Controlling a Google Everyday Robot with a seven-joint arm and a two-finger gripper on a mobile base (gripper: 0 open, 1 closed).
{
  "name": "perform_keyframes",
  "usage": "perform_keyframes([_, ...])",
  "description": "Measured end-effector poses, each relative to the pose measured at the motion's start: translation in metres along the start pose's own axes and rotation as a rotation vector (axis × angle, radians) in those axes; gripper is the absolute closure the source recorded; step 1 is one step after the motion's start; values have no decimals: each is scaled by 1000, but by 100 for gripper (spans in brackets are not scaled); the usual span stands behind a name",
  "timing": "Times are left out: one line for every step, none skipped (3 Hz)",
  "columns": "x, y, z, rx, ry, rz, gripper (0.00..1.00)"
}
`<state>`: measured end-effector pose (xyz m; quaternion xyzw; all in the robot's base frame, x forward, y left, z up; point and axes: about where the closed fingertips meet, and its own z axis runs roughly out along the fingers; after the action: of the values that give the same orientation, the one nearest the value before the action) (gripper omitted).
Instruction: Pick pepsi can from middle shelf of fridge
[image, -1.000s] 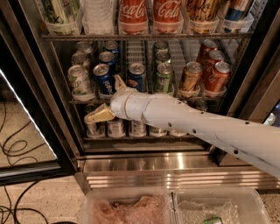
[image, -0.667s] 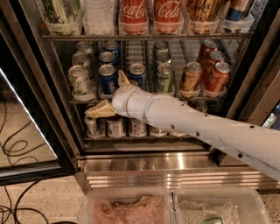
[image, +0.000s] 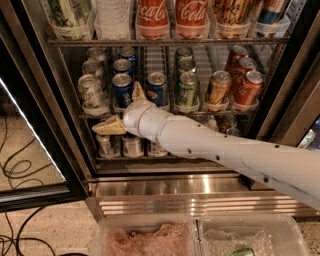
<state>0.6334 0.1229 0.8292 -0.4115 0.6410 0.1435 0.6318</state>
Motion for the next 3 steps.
perform_keyframes([0,0,0,0,0,0,0])
perform_keyframes([-2,-2,-3,55,5,24,0])
perform_keyframes([-4,-9,-10,173,8,71,0])
